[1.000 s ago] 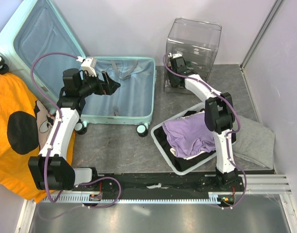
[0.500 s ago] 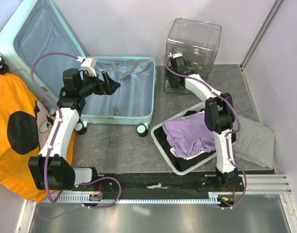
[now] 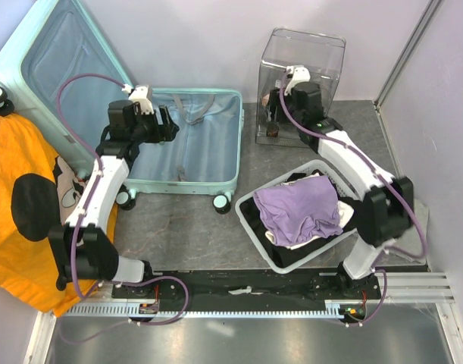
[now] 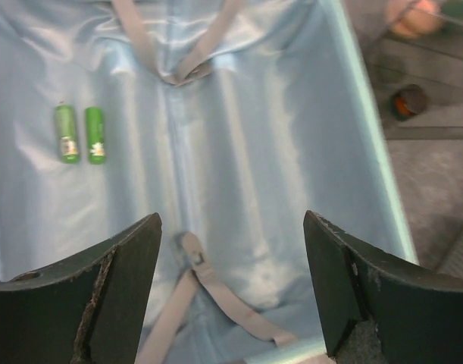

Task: Open, take out, and arrange the luggage
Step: Place the personal item in the drawer, then pick up the personal item from the luggage.

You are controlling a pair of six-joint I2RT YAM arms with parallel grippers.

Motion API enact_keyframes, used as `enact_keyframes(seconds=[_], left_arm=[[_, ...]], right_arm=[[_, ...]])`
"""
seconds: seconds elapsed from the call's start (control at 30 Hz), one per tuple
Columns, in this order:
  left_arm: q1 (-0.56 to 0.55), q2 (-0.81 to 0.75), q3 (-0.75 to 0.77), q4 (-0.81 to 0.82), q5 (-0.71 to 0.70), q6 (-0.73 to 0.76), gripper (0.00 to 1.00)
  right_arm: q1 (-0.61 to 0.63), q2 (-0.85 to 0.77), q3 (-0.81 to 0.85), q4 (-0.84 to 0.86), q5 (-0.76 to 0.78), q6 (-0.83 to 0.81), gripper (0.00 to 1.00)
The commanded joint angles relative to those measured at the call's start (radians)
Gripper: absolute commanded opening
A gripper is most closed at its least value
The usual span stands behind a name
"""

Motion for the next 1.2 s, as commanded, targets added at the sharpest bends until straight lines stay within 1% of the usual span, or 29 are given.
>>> enact_keyframes(seconds=[0.0,0.03,0.1,0.13,0.17,0.2,0.23,0.27,0.3,0.33,0.37,0.4,0.47,0.53,0.67,0.73,0.97,1.17], left_arm=[[-0.004,0.158,0.181,-0.109,-0.167,0.058,0.82],[0.002,0.245,0.222,-0.144,-0.167,0.054,0.82],[0.025,0.322,0.333,-0.207,-0.179,0.054,0.81],[0.031,0.396,0.361,-0.214,-0.187,0.058,0.76],[0.039,0.43,0.39,-0.22,-0.198,0.063,0.73],[0.039,0.473,0.457,-0.244,-0.213,0.069,0.7],[0.039,0.509,0.496,-0.263,-0.221,0.081,0.64],[0.039,0.586,0.567,-0.279,-0.227,0.09,0.62],[0.039,0.621,0.6,-0.299,-0.237,0.098,0.6],[0.039,0.69,0.631,-0.312,-0.241,0.109,0.58],[0.037,0.723,0.692,-0.322,-0.241,0.11,0.55],[0.071,0.753,0.723,-0.35,-0.224,0.109,0.54],[0.092,0.824,0.782,-0.356,-0.196,0.098,0.5],[0.099,0.861,0.809,-0.356,-0.182,0.103,0.47],[0.114,0.931,0.865,-0.367,-0.195,0.112,0.46],[0.117,0.956,0.869,-0.369,-0.189,0.112,0.44],[0.118,0.987,0.855,-0.372,-0.149,0.109,0.43],[0.117,0.999,0.852,-0.361,-0.143,0.115,0.41]], right_arm=[[0.003,-0.175,-0.134,0.242,-0.136,0.079,0.69],[0.003,-0.19,-0.169,0.266,-0.161,0.085,0.68],[0.002,-0.233,-0.197,0.285,-0.199,0.108,0.68],[0.003,-0.248,-0.233,0.292,-0.227,0.114,0.67],[0.002,-0.28,-0.25,0.298,-0.235,0.118,0.67],[0.002,-0.297,-0.267,0.309,-0.242,0.122,0.67],[0.003,-0.316,-0.302,0.314,-0.245,0.125,0.67],[0.003,-0.349,-0.319,0.318,-0.247,0.125,0.67],[0.003,-0.366,-0.333,0.324,-0.25,0.126,0.67],[0.003,-0.394,-0.358,0.325,-0.247,0.125,0.66],[0.002,-0.406,-0.37,0.326,-0.25,0.125,0.66],[0.003,-0.42,-0.381,0.329,-0.25,0.126,0.67],[0.003,-0.451,-0.408,0.334,-0.258,0.129,0.67],[0.002,-0.466,-0.427,0.334,-0.261,0.132,0.66],[0.003,-0.485,-0.444,0.329,-0.273,0.135,0.66],[0.002,-0.488,-0.451,0.331,-0.279,0.138,0.66],[0.003,-0.469,-0.453,0.343,-0.302,0.161,0.66],[0.002,-0.457,-0.456,0.351,-0.313,0.174,0.66]])
